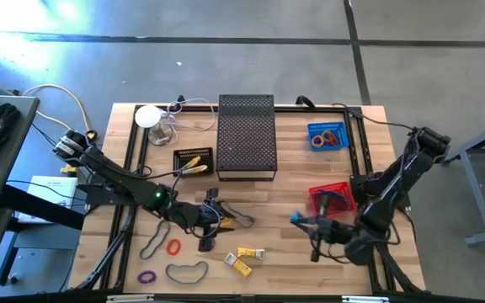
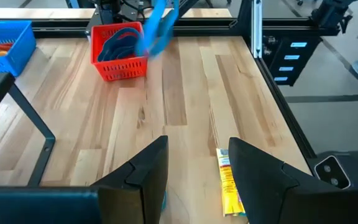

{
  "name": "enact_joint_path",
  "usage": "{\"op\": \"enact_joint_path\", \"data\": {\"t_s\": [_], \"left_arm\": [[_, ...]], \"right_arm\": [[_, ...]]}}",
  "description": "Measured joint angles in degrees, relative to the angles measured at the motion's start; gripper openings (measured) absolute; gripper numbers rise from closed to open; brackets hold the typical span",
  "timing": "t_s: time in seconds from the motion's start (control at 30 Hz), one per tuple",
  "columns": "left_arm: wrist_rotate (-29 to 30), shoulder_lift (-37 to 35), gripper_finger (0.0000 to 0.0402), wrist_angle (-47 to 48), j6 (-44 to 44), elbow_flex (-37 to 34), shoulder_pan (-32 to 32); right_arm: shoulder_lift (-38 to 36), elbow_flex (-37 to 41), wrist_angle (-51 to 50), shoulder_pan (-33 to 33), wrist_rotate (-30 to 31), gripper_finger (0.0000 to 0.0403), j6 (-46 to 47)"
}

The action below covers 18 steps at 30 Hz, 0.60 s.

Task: Pick & Place Office Desk Supplies
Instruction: Put the blue rubber band into the red bin

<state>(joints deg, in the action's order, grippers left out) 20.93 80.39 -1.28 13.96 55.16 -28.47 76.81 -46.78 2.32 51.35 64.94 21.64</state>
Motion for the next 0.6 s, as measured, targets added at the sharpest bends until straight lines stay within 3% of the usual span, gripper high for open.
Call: {"op": "enact_joint_path", "data": {"t_s": [0.13, 0.23, 0.4, 0.6], "left_arm": [[0.0, 0.0, 0.0163, 0.1, 1.3, 0.0, 0.0], [0.0, 0.0, 0.0163, 0.4, 1.4, 0.0, 0.0], [0.0, 0.0, 0.0163, 1.8, 1.5, 0.0, 0.0], [0.0, 0.0, 0.0163, 3.5, 2.9, 0.0, 0.0]], "right_arm": [[-0.9, 0.0, -3.7, 3.3, 10.5, 0.0003, 7.6], [-2.8, 0.0, -7.1, 4.7, 14.0, 0.0003, 13.5], [-3.8, 0.0, -14.0, 5.4, 16.1, 0.0003, 22.1], [-3.9, 0.0, -26.2, 3.1, 12.0, 0.0003, 35.5]]}}
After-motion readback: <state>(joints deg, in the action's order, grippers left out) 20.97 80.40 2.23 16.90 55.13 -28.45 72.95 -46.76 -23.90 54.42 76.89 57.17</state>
